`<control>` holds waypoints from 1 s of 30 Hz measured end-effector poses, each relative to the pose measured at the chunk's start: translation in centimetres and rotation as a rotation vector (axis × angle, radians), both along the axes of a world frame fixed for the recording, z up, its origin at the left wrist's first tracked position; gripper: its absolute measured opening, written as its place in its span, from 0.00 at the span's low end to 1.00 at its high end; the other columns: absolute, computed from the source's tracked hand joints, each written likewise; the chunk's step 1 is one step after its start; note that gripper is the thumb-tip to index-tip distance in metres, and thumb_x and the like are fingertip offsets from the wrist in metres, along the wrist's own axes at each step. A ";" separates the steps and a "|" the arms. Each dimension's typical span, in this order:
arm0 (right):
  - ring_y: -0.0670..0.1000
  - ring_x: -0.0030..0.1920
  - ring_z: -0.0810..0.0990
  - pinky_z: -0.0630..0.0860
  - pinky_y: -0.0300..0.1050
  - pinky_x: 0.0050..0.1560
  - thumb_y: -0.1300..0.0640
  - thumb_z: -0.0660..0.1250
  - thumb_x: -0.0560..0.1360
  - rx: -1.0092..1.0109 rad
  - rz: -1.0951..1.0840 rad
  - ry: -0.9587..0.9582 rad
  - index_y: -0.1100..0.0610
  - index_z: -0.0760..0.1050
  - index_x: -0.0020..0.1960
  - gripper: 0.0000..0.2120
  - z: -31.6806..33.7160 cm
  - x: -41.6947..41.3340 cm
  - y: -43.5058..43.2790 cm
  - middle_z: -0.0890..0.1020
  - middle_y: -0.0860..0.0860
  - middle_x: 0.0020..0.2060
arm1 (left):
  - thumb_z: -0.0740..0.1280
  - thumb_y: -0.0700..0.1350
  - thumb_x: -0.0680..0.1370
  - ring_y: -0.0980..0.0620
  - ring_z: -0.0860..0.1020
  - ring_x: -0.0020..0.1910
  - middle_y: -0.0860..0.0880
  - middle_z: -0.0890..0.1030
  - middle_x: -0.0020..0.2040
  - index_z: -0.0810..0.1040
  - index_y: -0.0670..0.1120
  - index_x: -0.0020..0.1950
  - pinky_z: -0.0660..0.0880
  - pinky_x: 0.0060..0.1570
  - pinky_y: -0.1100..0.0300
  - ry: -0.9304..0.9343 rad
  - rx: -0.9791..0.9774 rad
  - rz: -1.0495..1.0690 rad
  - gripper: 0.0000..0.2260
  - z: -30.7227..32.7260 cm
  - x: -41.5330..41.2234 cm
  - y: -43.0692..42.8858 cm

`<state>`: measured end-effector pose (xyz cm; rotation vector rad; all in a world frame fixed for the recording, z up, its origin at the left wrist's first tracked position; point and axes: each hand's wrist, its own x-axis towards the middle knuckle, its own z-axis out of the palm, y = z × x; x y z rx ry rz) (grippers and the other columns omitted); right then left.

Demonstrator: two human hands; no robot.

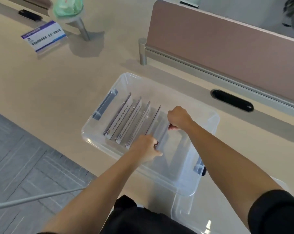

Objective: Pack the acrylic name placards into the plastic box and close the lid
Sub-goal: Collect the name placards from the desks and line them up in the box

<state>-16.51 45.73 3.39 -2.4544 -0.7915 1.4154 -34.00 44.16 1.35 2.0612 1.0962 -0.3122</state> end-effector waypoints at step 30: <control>0.70 0.75 0.61 0.61 0.70 0.71 0.31 0.55 0.78 -0.031 -0.666 0.582 0.46 0.52 0.80 0.36 -5.0 -4.8 -6.6 0.57 0.55 0.80 | 0.68 0.46 0.75 0.36 0.72 0.59 0.38 0.76 0.61 0.79 0.43 0.58 0.70 0.59 0.42 -0.224 0.918 0.273 0.14 0.5 -8.0 8.5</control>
